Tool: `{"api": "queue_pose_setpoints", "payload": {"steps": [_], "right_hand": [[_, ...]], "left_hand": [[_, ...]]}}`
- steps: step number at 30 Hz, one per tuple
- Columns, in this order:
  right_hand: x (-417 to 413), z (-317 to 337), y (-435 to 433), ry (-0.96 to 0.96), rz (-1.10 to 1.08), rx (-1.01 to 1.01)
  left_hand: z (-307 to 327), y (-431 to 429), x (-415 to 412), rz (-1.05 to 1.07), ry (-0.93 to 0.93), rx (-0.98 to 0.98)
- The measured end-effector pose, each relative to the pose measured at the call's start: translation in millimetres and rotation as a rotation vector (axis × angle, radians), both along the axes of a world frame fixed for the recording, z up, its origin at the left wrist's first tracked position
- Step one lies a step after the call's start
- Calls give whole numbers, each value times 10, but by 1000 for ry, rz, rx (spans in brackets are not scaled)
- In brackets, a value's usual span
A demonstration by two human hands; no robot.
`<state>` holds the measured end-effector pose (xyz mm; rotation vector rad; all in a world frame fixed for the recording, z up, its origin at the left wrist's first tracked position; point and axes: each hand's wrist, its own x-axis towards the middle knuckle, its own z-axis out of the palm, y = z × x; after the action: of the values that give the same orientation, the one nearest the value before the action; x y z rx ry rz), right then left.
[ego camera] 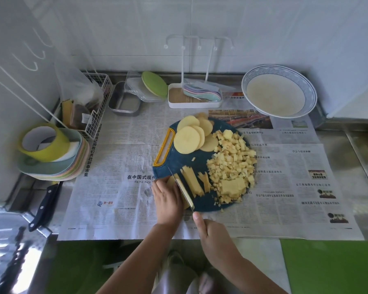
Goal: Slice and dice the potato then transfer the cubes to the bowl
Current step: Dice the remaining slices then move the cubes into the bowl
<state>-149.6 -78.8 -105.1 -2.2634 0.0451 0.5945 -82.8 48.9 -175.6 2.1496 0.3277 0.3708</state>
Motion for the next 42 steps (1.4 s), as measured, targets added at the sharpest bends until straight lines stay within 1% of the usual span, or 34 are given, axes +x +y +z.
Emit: {"api": "queue_pose_setpoints", "payload": {"steps": [4,7,8,12,15,17,21,23,24,26,29,31,33,36,37,39,40,41,42], "right_hand": [[20,-33,37,10,20,-64],[-1,-90,86,-30,30,-100],[5,-117,96,-45,31,-102],[167,-127,140,26,-8,-69],[282,-140,144,78,-17,-99],[350,-153,50,197,-77,-4],[574,-120,-291,533,-207,364],[601,-73,-338,615,-209,473],[589,-54,-329,602,-190,483],[534,-24,-295,516,-146,464],[408,11,-247,353,-120,438],[293,-1,-211,247,-102,386],[202,-7,-170,184,-98,322],[123,-8,-130,198,-126,266],[87,-30,-110,185,-112,242],[46,-20,-57,76,-113,136],[41,-8,-36,83,-148,126],[39,-32,-23,44,-134,96],[39,-15,0,78,-143,93]], "left_hand": [[-54,2,18,-4,2,21],[-74,0,28,-33,-29,125],[-81,-2,25,-38,-45,134],[-66,-13,30,2,-16,70],[-52,-40,34,16,-26,71],[-42,-40,38,18,-37,68],[-27,-34,25,5,-42,44],[-19,-20,8,1,-34,1],[-12,-20,4,4,-24,-33],[-6,-21,-7,20,-16,-81],[-21,-29,-20,46,-16,-89],[-29,-35,-21,48,-16,-85],[-44,-33,-12,52,-23,-75],[-52,-39,-5,63,-21,-76],[-54,-37,-4,68,-19,-78],[-63,-35,3,71,-23,-70],[-69,-29,7,67,-33,-59],[-64,-29,15,65,-43,-45],[-69,-29,18,61,-53,-33]]}}
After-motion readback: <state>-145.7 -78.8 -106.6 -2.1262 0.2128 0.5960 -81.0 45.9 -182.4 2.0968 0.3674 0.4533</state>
